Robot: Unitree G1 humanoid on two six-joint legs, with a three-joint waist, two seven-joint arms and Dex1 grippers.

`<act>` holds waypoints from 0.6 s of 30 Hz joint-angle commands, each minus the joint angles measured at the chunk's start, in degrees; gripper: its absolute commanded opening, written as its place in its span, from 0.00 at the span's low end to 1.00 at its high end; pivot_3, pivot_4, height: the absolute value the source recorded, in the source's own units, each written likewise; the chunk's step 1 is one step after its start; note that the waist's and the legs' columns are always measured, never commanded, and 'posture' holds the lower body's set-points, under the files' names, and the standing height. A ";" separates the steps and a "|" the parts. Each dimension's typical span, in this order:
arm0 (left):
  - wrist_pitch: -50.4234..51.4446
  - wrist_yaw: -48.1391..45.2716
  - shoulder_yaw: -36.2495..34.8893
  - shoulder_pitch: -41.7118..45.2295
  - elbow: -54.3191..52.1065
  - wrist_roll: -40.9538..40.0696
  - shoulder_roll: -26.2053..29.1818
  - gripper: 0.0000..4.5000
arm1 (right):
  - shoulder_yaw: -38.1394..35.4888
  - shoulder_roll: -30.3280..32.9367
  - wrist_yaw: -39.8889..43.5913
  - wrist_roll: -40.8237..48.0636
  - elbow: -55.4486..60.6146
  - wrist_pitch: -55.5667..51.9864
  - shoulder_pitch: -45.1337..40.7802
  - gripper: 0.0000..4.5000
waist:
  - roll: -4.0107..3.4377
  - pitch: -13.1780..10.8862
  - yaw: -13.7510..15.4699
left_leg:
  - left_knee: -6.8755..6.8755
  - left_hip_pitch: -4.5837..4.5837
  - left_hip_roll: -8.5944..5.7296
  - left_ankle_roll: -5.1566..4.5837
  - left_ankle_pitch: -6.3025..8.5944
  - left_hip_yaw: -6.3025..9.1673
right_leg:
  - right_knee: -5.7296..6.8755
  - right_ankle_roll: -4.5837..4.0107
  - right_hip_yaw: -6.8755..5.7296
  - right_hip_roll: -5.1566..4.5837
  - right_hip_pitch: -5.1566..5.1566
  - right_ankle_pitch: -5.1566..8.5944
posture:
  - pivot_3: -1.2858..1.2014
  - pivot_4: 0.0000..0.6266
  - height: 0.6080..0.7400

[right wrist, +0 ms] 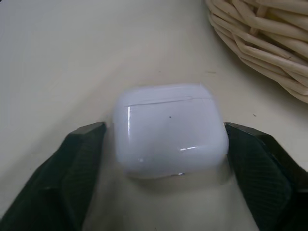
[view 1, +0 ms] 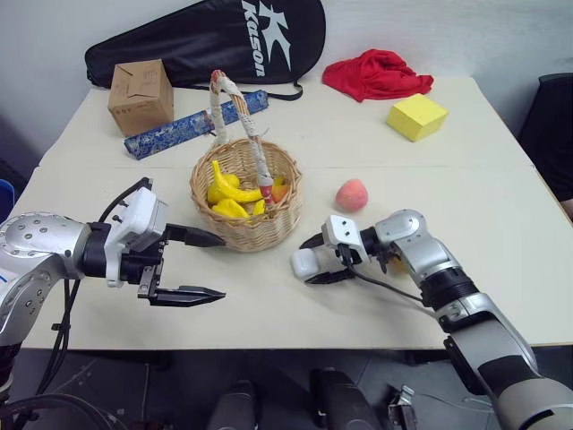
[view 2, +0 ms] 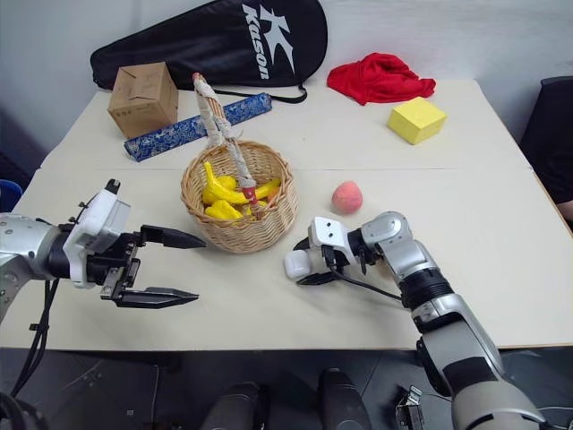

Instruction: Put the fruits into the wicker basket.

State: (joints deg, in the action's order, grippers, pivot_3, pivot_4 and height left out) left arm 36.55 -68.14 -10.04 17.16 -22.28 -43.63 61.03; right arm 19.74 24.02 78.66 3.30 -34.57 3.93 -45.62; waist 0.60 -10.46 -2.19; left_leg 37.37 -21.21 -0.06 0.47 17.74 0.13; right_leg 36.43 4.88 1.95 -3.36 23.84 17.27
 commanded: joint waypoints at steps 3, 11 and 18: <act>-0.37 0.37 -0.62 0.10 -1.38 0.04 -0.97 1.00 | -6.13 2.79 -0.50 6.82 12.28 -9.04 6.79 0.63 | 0.00 0.00 0.29 | -0.01 0.00 0.01 0.01 -0.03 0.07 | 0.06 0.00 -0.03 0.01 0.00 0.00 | 0.52 0.24 1.00; -0.15 3.29 -1.04 0.69 -2.12 -0.50 -4.61 1.00 | -37.15 16.10 -20.16 21.73 30.87 -31.73 19.30 0.63 | 0.02 -0.01 0.84 | 0.04 -0.07 -0.15 -0.11 -0.06 0.17 | -0.12 0.05 -0.06 -0.19 -0.13 -0.03 | 0.52 0.24 1.00; -1.78 5.16 2.09 3.51 0.27 2.31 -8.42 1.00 | -48.64 21.70 -34.13 17.25 18.55 -29.27 25.09 0.63 | 0.05 0.01 0.70 | -0.19 0.03 -0.06 -0.12 -0.11 0.16 | -0.33 0.08 -0.07 -0.03 -0.20 -0.05 | 0.52 0.24 1.00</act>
State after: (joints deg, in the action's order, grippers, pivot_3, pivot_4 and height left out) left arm 36.04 -63.52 -8.34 19.31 -21.54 -41.99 52.93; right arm -28.35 46.33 46.88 21.59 -14.74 -27.03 -21.27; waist 0.65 -10.45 -1.49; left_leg 37.18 -21.18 -0.11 0.35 17.64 0.25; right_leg 36.10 4.96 1.90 -3.35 23.63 17.22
